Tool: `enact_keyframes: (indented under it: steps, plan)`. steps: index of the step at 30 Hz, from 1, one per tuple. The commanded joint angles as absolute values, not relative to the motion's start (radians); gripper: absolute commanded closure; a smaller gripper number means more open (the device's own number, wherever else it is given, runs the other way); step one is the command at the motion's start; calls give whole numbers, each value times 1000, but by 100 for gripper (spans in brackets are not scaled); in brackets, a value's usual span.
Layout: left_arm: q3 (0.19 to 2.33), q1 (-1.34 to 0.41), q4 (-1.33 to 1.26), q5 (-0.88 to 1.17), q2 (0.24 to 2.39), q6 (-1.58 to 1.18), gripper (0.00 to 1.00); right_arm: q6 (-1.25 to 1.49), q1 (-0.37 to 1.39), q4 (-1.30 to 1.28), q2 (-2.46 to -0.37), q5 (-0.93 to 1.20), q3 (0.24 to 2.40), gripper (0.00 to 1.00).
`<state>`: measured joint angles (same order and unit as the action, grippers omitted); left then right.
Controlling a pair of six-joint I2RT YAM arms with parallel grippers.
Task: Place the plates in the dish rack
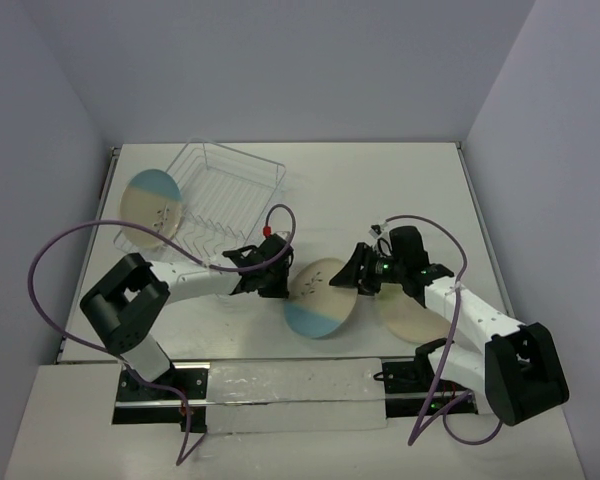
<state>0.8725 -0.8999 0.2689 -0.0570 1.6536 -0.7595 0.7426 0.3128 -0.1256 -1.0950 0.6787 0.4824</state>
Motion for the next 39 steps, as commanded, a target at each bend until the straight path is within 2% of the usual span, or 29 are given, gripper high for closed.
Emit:
enact_keyframes:
  steps: [1, 3, 10, 11, 13, 18, 21, 24, 27, 28, 29, 30, 36, 39]
  plan:
    - [800, -943, 164, 102, 1759, -794, 100, 764, 335, -53, -1113, 714, 518, 51]
    - [797, -944, 160, 102, 1757, -795, 100, 753, 339, -71, -1121, 696, 524, 54]
    - [813, -944, 164, 90, 1751, -786, 100, 713, 348, -115, -1098, 641, 539, 76]
    - [820, -945, 170, 80, 1746, -783, 100, 699, 348, -134, -1087, 621, 548, 80]
    - [839, -945, 182, 62, 1736, -773, 100, 676, 347, -176, -1070, 581, 565, 98]
    - [935, -939, 236, -4, 1684, -718, 100, 629, 339, -216, -1045, 518, 618, 100]
    - [1031, -928, 290, -121, 1637, -669, 97, 609, 321, -219, -1039, 447, 644, 100]
    - [1114, -874, 333, -173, 1595, -667, 84, 597, 270, -209, -1032, 434, 669, 100]
    - [1150, -794, 269, -118, 1512, -673, 58, 596, 199, -171, -993, 439, 703, 100]
    - [1150, -788, 221, -110, 1470, -645, 47, 595, 181, -165, -984, 449, 712, 100]
    - [1158, -787, 205, -108, 1452, -641, 29, 596, 165, -163, -973, 449, 720, 100]
    - [1197, -784, 203, -114, 1439, -603, 3, 603, 132, -164, -956, 448, 734, 100]
    - [1477, -742, 271, -57, 1505, -441, 1, 634, 69, -149, -937, 480, 828, 100]
    - [1545, -656, 250, 162, 1552, -406, 1, 650, 66, -105, -946, 527, 898, 100]
